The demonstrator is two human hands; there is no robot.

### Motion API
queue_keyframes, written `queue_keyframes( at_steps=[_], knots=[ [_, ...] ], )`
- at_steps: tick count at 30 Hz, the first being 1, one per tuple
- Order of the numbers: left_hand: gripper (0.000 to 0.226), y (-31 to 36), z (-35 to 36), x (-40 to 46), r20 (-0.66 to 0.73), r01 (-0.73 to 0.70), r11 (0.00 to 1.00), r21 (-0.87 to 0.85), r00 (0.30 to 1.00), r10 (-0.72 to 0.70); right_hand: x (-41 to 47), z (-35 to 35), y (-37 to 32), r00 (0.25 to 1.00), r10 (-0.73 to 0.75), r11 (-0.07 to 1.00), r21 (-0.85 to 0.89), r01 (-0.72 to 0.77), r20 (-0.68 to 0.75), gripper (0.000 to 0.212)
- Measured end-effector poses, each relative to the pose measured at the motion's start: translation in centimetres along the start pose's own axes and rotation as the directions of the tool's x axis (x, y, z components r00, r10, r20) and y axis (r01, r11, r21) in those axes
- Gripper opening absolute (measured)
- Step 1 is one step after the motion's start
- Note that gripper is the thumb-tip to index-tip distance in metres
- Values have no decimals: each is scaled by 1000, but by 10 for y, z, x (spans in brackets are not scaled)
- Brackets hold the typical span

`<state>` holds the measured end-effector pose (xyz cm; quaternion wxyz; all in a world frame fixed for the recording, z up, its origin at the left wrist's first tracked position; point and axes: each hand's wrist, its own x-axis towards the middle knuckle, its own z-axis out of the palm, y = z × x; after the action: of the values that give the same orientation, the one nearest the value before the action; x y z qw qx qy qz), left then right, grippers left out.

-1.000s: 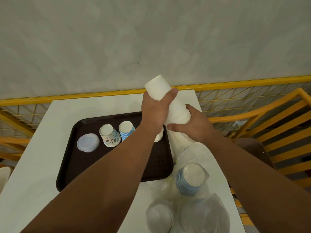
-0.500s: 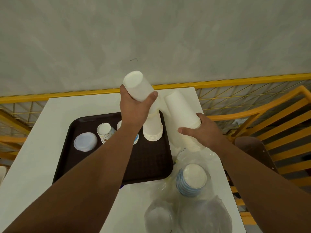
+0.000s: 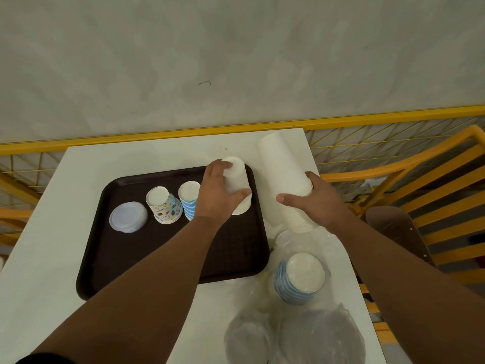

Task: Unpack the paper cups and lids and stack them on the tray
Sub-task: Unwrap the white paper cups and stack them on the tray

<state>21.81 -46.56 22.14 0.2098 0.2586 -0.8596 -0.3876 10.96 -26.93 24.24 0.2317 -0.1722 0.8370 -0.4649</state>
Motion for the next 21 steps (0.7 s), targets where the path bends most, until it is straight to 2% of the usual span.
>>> queue_keyframes(
  at_steps=[3,5,7,9,10,11,13,14,16,21],
  knots=[
    [61,-2,-3,-2,30,-30,998,56,999,28,-2,1,0,1000,-1,1000,15,1,13,66],
    [50,4,-6,-1,-1,-72,995,63,997,72,-2,1,-2,1000,2,1000,17,-3,25,62],
    [42,21,-10,0,-118,-80,997,-15,990,78,-2,1,-5,999,-1,999,38,-1,52,68],
    [43,47,-14,2,-236,-84,986,-144,970,48,-2,0,-13,995,-17,998,70,11,95,82],
    [47,63,-16,4,-215,-48,974,-221,977,-1,-2,0,-17,992,-30,995,94,18,124,85],
    [53,79,-18,6,-126,27,951,-308,990,-69,-3,-1,-22,987,-52,992,123,33,154,84],
    [66,100,-17,9,105,212,835,-508,977,-185,-4,-2,-32,974,-90,984,170,55,206,77],
    [69,104,-15,10,165,272,760,-590,962,-216,-5,-3,-36,970,-99,982,179,59,222,76],
    [73,103,-9,12,185,312,653,-690,948,-258,-5,-3,-39,968,-103,986,151,69,230,77],
    [80,107,-2,11,95,314,583,-750,922,-374,-5,3,-44,987,-128,990,-52,133,93,70]
  ],
)
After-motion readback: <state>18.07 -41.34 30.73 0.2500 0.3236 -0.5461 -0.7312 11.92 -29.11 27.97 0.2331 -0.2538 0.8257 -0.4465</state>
